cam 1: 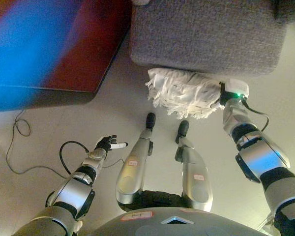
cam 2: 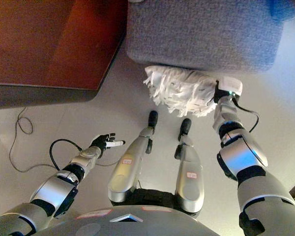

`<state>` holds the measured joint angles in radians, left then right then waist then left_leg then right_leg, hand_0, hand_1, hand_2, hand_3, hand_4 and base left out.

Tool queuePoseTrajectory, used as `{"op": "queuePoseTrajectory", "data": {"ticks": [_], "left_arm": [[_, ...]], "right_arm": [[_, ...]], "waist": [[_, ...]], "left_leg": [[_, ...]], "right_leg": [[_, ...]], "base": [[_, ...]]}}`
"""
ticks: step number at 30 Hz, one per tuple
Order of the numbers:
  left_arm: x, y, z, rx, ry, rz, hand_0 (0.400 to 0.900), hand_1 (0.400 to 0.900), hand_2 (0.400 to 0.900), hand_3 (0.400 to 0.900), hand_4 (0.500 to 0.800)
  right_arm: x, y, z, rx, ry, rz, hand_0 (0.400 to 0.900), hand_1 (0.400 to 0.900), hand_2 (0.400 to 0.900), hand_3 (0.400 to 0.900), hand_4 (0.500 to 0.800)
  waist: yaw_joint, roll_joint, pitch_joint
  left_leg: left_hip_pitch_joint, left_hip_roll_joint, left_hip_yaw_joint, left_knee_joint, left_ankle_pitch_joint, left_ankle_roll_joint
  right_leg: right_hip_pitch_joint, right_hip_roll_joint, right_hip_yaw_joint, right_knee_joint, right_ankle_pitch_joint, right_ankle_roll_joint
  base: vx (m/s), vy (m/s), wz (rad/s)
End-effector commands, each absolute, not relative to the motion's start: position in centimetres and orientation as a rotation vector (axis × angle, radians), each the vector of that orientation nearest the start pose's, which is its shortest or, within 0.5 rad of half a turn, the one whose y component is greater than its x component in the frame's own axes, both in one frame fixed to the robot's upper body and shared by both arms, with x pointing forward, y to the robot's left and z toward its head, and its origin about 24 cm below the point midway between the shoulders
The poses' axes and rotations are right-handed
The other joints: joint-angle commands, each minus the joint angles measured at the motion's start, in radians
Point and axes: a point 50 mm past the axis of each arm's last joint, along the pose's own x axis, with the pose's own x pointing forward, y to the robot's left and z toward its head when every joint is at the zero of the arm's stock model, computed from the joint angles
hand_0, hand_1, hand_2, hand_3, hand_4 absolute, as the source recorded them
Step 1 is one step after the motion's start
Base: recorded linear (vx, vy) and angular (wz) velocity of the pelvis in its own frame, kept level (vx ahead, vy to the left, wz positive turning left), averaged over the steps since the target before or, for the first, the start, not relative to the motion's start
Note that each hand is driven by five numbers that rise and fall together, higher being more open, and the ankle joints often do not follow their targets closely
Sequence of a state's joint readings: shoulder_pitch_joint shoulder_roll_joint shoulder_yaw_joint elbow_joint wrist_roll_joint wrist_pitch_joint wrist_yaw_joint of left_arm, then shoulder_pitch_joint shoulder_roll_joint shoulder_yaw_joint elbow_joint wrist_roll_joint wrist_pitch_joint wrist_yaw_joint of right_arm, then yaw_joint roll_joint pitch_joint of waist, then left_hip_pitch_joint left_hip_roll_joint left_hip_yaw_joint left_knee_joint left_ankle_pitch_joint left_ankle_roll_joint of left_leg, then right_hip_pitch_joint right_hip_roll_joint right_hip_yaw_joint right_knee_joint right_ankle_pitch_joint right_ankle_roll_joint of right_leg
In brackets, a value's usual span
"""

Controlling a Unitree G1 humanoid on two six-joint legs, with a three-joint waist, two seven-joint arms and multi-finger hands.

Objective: Pick up the pillow and put it on the sofa.

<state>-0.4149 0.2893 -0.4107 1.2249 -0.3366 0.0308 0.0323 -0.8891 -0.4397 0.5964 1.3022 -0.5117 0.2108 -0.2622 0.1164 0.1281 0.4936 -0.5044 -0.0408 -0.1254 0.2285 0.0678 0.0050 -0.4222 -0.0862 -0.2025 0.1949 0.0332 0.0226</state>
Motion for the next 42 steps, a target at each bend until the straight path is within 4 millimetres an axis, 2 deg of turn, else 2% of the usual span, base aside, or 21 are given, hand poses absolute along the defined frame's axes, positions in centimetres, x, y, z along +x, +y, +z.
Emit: {"op": "queuePoseTrajectory", "data": {"ticks": [1,2,5,15,25,33,34,35,42], "left_arm": [[22.5,22.9,-10.8,0.216,0.902,0.089,0.900,0.900,0.900,0.900,0.800],[22.4,22.7,-10.9,0.185,0.891,0.097,0.900,0.900,0.900,0.900,0.800],[21.6,22.7,-11.3,0.133,0.888,0.116,0.900,0.900,0.900,0.900,0.800],[20.6,22.5,-11.4,-0.037,0.821,0.184,0.900,0.900,0.900,0.900,0.800],[19.6,22.3,-11.2,-0.182,0.732,0.205,0.900,0.900,0.900,0.900,0.800],[18.3,22.2,-11.6,-0.220,0.714,0.211,0.900,0.900,0.900,0.900,0.800],[18.2,22.2,-11.6,-0.222,0.712,0.211,0.900,0.900,0.900,0.900,0.800],[18.1,22.2,-11.6,-0.229,0.710,0.208,0.900,0.900,0.900,0.900,0.800],[17.5,22.3,-11.6,-0.242,0.693,0.202,0.900,0.900,0.900,0.900,0.800]], "right_arm": [[37.7,-28.8,10.3,-1.569,0.432,-0.313,0.900,0.900,0.900,0.900,0.800],[38.2,-29.1,11.8,-1.586,0.415,-0.339,0.900,0.900,0.900,0.900,0.800],[38.8,-29.4,14.3,-1.615,0.389,-0.375,0.900,0.900,0.900,0.900,0.800],[39.8,-30.0,20.6,-1.615,0.319,-0.446,0.900,0.900,0.900,0.900,0.800],[40.2,-29.7,24.4,-1.539,0.240,-0.490,0.900,0.900,0.900,0.900,0.800],[40.5,-29.0,26.9,-1.456,0.227,-0.408,0.900,0.900,0.900,0.900,0.800],[40.5,-28.8,27.3,-1.447,0.218,-0.394,0.559,0.559,0.559,0.559,0.595],[40.6,-28.6,27.7,-1.406,0.204,-0.393,0.400,0.400,0.400,0.400,0.500],[40.5,-28.7,28.9,-1.407,0.140,-0.401,0.400,0.400,0.400,0.400,0.500]], "waist": [[0.019,0.070,0.017],[0.023,0.083,0.026],[0.032,0.102,0.026],[0.067,0.154,0.026],[0.104,0.191,0.026],[0.127,0.217,0.026],[0.129,0.220,0.026],[0.132,0.222,0.026],[0.142,0.219,0.026]], "left_leg": [[-0.022,-0.004,0.060,-0.105,0.094,-0.037],[-0.050,-0.004,0.064,-0.094,0.097,-0.037],[-0.105,-0.008,0.073,-0.077,0.102,-0.039],[-0.292,0.011,0.085,-0.015,0.132,-0.046],[-0.455,0.018,0.087,0.043,0.142,-0.048],[-0.505,0.018,0.084,0.064,0.151,-0.059],[-0.504,0.018,0.084,0.063,0.151,-0.060],[-0.502,0.018,0.082,0.061,0.150,-0.063],[-0.479,0.018,0.080,0.047,0.146,-0.068]], "right_leg": [[-0.084,0.014,0.002,0.229,-0.136,-0.018],[-0.113,0.007,-0.002,0.246,-0.141,-0.022],[-0.170,-0.002,-0.003,0.278,-0.153,-0.027],[-0.368,0.009,0.033,0.383,-0.185,-0.033],[-0.528,0.014,0.047,0.467,-0.209,-0.039],[-0.577,0.026,0.058,0.512,-0.233,-0.047],[-0.577,0.027,0.058,0.513,-0.234,-0.047],[-0.576,0.029,0.058,0.512,-0.236,-0.047],[-0.541,0.043,0.046,0.478,-0.239,-0.049]], "base": [[-0.07,0.051,0.10],[-0.06,0.053,0.09],[-0.04,0.038,0.07],[-0.01,0.032,-0.04],[-0.01,0.060,-0.07],[-0.01,0.062,-0.08],[-0.01,0.049,-0.06],[-0.01,0.040,-0.06],[-0.01,0.011,-0.09]]}}
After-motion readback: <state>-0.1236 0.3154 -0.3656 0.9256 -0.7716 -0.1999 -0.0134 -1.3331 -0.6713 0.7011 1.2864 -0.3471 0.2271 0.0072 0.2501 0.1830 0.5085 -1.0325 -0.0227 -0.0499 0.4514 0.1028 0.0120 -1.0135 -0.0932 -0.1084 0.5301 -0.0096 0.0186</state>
